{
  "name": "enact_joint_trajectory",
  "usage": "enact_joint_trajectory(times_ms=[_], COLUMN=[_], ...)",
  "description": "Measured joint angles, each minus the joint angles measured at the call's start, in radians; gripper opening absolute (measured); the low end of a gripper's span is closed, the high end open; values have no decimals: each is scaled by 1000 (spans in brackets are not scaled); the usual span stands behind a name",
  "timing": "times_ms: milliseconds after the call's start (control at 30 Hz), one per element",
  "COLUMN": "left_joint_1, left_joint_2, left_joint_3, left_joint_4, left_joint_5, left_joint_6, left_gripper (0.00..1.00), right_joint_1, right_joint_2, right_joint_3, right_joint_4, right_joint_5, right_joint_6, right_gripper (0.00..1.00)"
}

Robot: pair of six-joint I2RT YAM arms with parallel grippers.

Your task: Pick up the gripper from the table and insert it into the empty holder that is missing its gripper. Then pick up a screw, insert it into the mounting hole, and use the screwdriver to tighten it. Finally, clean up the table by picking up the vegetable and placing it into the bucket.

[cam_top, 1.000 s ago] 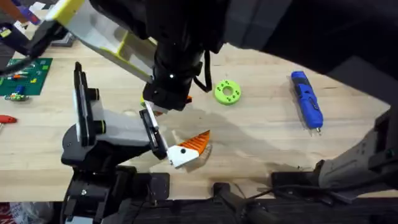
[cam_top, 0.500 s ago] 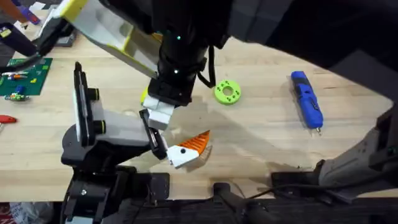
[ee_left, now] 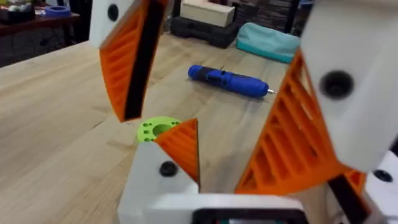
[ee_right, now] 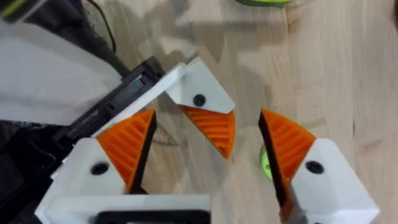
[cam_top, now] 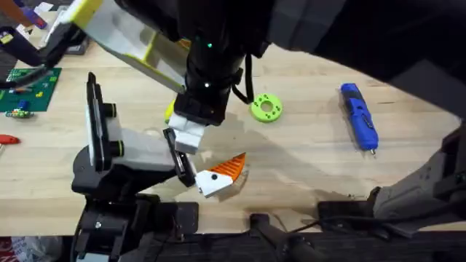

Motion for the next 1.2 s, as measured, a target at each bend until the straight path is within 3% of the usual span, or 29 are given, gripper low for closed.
enact_joint_trajectory(times_ms=[333, 667, 733, 900, 967, 1200], left_joint_1=[0, 0, 0, 0, 0, 0], left_joint_2=[0, 0, 0, 0, 0, 0], left_joint_3=[0, 0, 0, 0, 0, 0], left_joint_4=[0, 0, 0, 0, 0, 0], left_joint_5=[0, 0, 0, 0, 0, 0], left_joint_6=[0, -1, -3, 2, 3, 3], left_gripper=[990, 979, 807, 48, 7, 5], right_joint_1=[7, -63, -65, -65, -65, -88], right_joint_2=[-86, -174, -177, -177, -177, -177], right_joint_3=[0, 0, 0, 0, 0, 0], right_joint_4=[-113, -261, -263, -263, -263, -261], right_joint_5=[-18, -19, -19, -19, -19, -23], right_joint_6=[-11, -47, -49, -55, -56, -56], right_gripper=[996, 996, 997, 998, 998, 996])
